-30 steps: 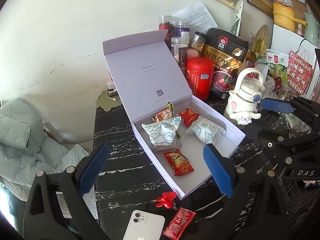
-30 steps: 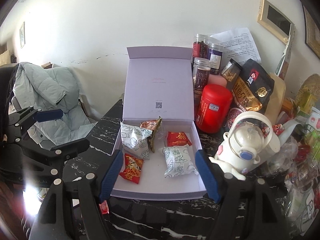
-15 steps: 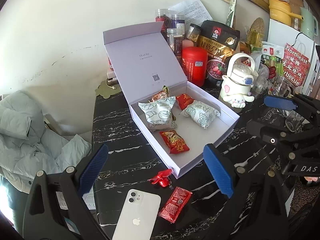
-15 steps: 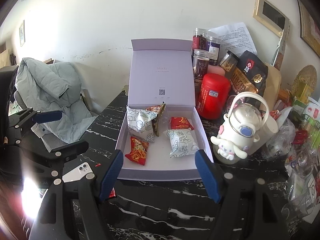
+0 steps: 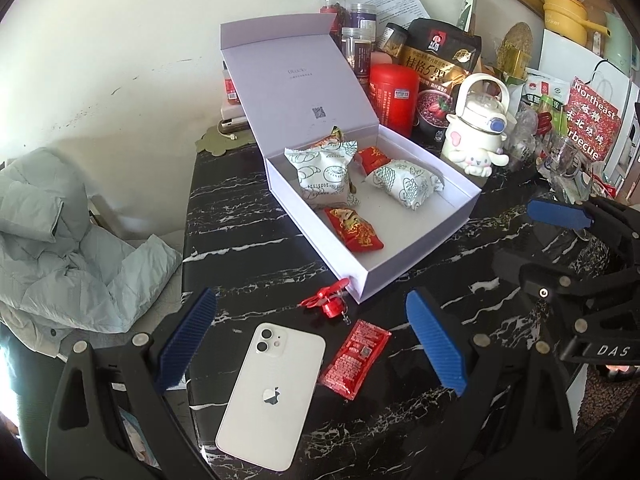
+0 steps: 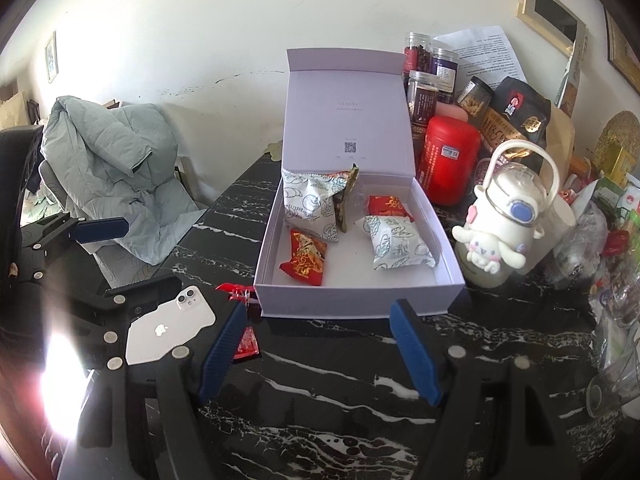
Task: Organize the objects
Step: 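Pull both open tools back toward the red fan keychain and sauce sachet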
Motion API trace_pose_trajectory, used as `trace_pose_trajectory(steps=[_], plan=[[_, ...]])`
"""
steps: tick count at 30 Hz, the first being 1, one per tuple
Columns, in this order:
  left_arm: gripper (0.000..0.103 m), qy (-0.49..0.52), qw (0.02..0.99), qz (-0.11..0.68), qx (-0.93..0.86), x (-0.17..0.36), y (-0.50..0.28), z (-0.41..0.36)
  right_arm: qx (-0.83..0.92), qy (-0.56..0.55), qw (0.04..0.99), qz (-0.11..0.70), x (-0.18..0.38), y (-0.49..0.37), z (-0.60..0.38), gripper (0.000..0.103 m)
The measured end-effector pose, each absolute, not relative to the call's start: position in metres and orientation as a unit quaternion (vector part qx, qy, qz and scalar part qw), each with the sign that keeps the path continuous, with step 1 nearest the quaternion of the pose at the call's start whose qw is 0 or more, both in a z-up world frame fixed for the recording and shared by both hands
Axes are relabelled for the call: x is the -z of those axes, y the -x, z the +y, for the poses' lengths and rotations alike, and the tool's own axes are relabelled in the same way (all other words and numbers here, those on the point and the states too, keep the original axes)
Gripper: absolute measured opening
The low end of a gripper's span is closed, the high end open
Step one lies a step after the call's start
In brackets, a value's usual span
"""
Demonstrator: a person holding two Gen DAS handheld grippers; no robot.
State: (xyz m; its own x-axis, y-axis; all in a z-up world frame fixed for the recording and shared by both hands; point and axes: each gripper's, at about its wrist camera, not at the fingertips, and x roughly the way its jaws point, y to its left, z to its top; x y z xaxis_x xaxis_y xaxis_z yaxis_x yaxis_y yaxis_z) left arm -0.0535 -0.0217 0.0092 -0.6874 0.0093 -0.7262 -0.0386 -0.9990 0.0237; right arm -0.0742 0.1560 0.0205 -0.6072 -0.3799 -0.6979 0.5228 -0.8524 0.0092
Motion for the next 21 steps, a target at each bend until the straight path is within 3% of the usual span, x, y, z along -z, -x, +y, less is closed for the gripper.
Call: trace_pose_trajectory(steps=[21], plan=[[0.096, 0.434, -0.019, 0.004, -0.901, 0.049, 0.034, -0.071, 0.843, -0.413, 0.325, 0.113, 0.063, 0.058, 0.096, 0.075]])
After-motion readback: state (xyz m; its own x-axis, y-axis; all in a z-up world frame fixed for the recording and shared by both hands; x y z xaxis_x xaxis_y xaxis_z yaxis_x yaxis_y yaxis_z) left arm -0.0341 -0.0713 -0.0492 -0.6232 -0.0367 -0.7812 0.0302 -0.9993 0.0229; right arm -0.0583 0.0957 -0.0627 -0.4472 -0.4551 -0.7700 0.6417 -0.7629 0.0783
